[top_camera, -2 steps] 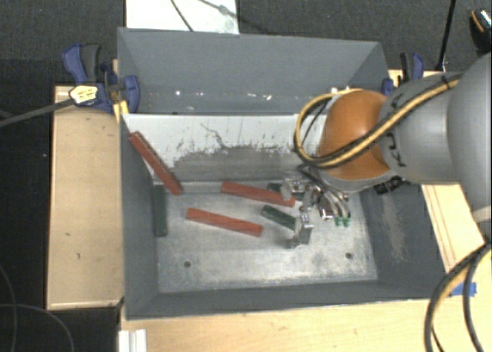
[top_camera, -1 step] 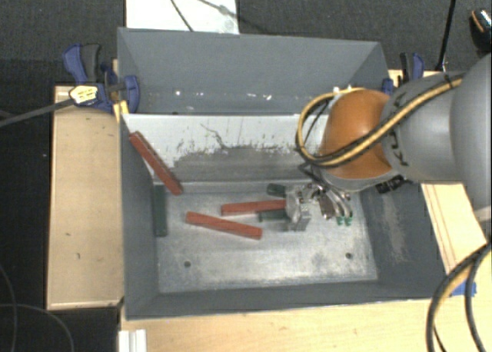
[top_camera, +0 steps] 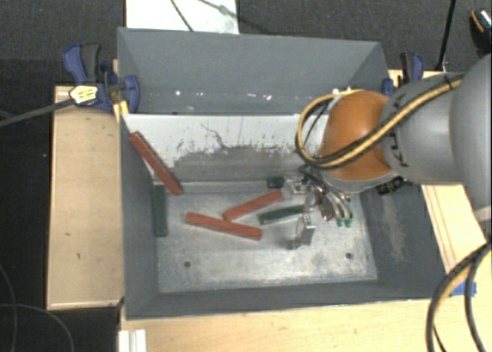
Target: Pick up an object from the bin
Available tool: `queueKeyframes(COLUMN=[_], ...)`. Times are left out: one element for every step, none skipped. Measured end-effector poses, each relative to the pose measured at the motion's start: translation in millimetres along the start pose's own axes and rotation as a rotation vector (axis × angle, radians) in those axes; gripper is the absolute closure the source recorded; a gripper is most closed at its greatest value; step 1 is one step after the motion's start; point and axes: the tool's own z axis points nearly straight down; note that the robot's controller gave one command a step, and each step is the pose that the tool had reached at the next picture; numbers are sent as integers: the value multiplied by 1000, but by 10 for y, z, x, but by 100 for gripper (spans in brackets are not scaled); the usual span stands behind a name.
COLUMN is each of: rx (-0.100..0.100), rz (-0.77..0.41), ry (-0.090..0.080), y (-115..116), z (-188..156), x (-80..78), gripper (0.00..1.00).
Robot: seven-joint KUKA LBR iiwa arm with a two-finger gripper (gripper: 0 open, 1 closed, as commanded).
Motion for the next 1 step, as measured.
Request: queueKeyframes(rx=[-1], rz=[-11], ry=[0], y=[313], z=[-1], x=[-3], gripper=[0])
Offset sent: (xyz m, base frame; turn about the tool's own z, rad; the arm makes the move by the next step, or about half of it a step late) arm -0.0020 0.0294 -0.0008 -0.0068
